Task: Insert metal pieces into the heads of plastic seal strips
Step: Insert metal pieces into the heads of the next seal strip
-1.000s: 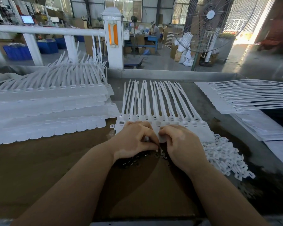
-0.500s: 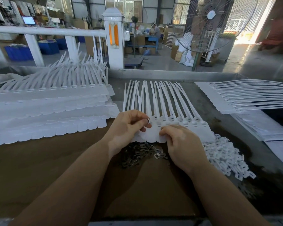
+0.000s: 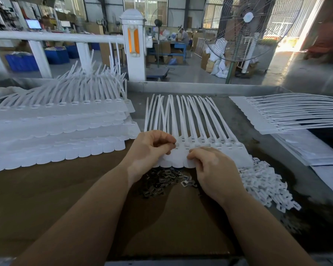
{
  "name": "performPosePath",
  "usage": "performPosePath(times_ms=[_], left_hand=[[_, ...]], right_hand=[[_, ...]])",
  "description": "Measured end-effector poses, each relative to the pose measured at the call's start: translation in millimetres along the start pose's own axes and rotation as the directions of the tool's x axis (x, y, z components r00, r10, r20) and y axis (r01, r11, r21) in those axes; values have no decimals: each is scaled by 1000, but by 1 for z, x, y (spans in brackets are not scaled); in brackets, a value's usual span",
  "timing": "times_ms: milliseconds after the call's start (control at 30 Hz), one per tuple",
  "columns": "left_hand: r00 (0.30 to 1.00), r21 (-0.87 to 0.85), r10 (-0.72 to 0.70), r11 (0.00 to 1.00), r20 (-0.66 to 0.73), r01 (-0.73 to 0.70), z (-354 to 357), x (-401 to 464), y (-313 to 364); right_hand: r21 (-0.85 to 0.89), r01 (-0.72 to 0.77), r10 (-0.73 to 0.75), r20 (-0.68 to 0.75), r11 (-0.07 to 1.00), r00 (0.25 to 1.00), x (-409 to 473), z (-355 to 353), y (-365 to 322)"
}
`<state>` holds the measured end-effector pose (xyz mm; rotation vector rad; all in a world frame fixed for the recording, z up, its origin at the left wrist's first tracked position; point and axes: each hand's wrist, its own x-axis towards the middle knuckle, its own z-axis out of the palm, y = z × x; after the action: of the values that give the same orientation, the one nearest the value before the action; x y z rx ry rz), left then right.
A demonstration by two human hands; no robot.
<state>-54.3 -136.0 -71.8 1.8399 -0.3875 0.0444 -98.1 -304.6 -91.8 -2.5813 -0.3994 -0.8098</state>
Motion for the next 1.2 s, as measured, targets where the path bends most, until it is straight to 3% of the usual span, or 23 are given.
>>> performPosePath(times_ms=[400, 767, 1200], left_hand=[[995, 19, -11, 1000, -100, 13, 1, 2, 1], [995, -45, -32, 999, -91, 29, 1, 1, 0], [995, 24, 36, 999, -91, -34, 1, -1, 1]], right_hand=[[6, -17, 17, 21, 1000, 1000, 0, 0, 1], [4, -6, 6, 8, 1000, 1000, 0, 1, 1], [-3, -2, 2, -3, 1000, 1000, -1, 0, 1]])
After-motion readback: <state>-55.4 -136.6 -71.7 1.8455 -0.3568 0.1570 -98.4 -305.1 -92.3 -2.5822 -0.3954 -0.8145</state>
